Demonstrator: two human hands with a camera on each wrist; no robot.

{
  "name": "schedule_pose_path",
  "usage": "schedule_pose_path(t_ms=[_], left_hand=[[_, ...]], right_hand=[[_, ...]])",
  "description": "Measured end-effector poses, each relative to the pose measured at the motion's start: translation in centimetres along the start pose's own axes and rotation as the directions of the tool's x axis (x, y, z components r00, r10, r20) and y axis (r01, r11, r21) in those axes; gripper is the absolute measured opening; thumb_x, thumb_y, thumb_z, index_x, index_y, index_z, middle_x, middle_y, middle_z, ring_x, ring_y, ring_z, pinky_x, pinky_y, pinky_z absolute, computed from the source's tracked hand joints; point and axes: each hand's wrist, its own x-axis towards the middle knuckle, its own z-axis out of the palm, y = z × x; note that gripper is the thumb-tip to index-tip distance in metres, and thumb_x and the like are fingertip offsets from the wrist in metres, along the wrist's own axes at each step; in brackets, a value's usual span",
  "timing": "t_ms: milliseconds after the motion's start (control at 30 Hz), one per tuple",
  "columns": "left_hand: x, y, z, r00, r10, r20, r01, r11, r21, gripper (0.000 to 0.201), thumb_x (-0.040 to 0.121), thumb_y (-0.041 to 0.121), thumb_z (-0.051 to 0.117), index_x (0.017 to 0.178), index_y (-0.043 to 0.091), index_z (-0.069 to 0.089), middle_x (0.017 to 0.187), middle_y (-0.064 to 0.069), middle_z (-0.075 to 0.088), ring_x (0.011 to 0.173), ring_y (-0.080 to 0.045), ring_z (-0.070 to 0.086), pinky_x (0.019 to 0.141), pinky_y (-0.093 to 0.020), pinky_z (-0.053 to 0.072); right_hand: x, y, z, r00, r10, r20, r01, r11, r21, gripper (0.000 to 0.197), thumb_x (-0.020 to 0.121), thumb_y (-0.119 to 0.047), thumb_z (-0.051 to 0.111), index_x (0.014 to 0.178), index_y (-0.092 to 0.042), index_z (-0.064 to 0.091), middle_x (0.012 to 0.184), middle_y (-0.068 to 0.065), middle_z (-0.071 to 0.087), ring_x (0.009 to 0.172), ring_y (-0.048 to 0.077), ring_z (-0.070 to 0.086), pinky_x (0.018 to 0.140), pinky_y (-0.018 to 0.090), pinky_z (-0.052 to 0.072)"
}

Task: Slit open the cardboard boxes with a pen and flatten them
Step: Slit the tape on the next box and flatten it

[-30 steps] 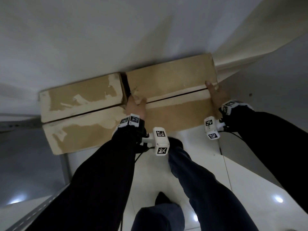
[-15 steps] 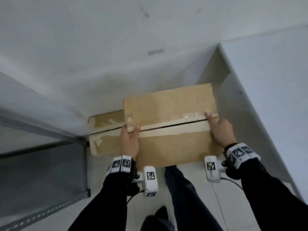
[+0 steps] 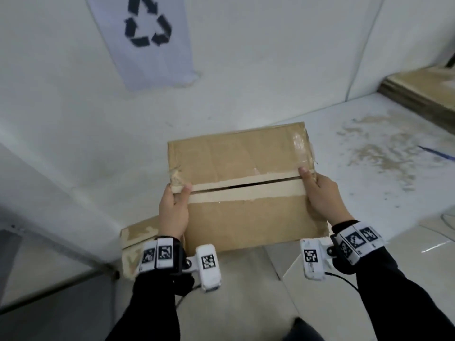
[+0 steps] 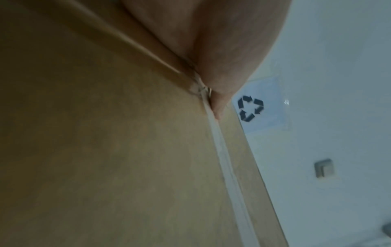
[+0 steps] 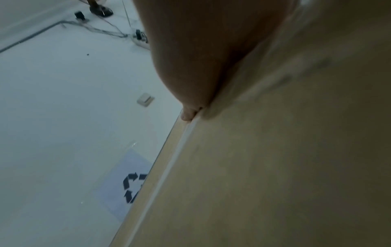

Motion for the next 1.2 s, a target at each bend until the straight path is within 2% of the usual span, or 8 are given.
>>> schedule_pose_path(t_ms=[233,333,433,600,800,1000,1100,1200], left_hand=[[-1.3,3.8,15.5,0.998,0.037,0.051,-0.037,0.999,0.000,0.039,0.096,0.035,0.052,0.128,0.013,0.053,0.122,-0.004,0.061,0.114,-0.021,0.054,0.102,-0.035,0.040],[-1.4,5.2,23.2,0.996,0.015,0.085,-0.015,1.000,-0.003,0.036,0.096,0.033,0.053,0.125,0.012,0.054,0.117,-0.002,0.061,0.113,-0.021,0.055,0.096,-0.030,0.040],[-1.3,6.0,30.1,0.994,-0.023,0.107,0.020,0.999,0.031,0.039,0.095,0.035,0.053,0.126,0.010,0.055,0.121,-0.005,0.062,0.115,-0.023,0.055,0.102,-0.036,0.040],[-0.5,7.3,38.8,0.987,-0.091,0.136,0.075,0.990,0.117,0.036,0.096,0.037,0.052,0.122,0.013,0.055,0.121,-0.005,0.061,0.114,-0.025,0.055,0.100,-0.036,0.040],[1.7,8.7,44.9,0.986,-0.142,0.090,0.108,0.947,0.304,0.038,0.098,0.036,0.047,0.120,0.005,0.054,0.120,-0.013,0.060,0.113,-0.030,0.054,0.092,-0.033,0.038],[5.1,7.5,47.6,0.979,-0.187,0.077,0.141,0.905,0.402,0.032,0.099,0.034,0.046,0.112,0.006,0.054,0.115,-0.013,0.059,0.109,-0.031,0.054,0.086,-0.034,0.039],[7.5,8.3,49.1,0.968,-0.221,0.121,0.161,0.912,0.378,0.031,0.097,0.038,0.048,0.109,0.011,0.054,0.111,-0.008,0.060,0.105,-0.028,0.056,0.087,-0.036,0.044],[10.6,10.2,51.2,0.951,-0.243,0.189,0.131,0.876,0.463,0.038,0.095,0.041,0.051,0.118,0.011,0.055,0.121,-0.012,0.060,0.108,-0.028,0.055,0.088,-0.036,0.043]], right_hand=[[5.2,7.4,-11.9,0.992,0.042,-0.123,-0.039,0.999,0.021,0.055,0.095,-0.055,0.036,0.070,-0.008,0.053,0.072,0.008,0.059,0.079,0.031,0.058,0.068,0.035,0.039],[7.6,11.3,-17.2,0.986,0.057,-0.158,-0.054,0.998,0.024,0.053,0.097,-0.048,0.036,0.088,-0.003,0.060,0.089,0.015,0.063,0.093,0.035,0.058,0.074,0.036,0.040],[9.8,15.0,-21.9,0.987,0.119,-0.105,-0.117,0.993,0.026,0.058,0.098,-0.051,0.032,0.122,-0.004,0.055,0.124,0.020,0.058,0.116,0.034,0.052,0.094,0.037,0.037],[15.1,20.6,-27.3,0.983,0.181,0.013,-0.181,0.983,0.007,0.050,0.098,-0.046,0.035,0.129,-0.011,0.051,0.131,0.015,0.055,0.119,0.031,0.049,0.096,0.035,0.035],[21.4,23.9,-29.7,0.949,0.272,0.158,-0.270,0.962,-0.035,0.055,0.099,-0.049,0.026,0.127,-0.010,0.054,0.129,0.015,0.055,0.115,0.029,0.051,0.086,0.028,0.032],[26.6,26.3,-30.4,0.848,0.378,0.373,-0.401,0.916,-0.017,0.063,0.090,-0.068,0.029,0.125,-0.022,0.054,0.120,0.005,0.060,0.107,0.024,0.059,0.098,0.043,0.045],[28.3,26.5,-30.8,0.869,0.339,0.362,-0.366,0.931,0.008,0.050,0.097,-0.056,0.028,0.115,-0.017,0.055,0.113,0.007,0.060,0.100,0.022,0.058,0.091,0.037,0.048],[30.1,26.4,-30.7,0.900,0.343,0.267,-0.374,0.925,0.070,0.051,0.100,-0.048,0.026,0.123,-0.011,0.051,0.119,0.009,0.056,0.106,0.026,0.054,0.095,0.034,0.042]])
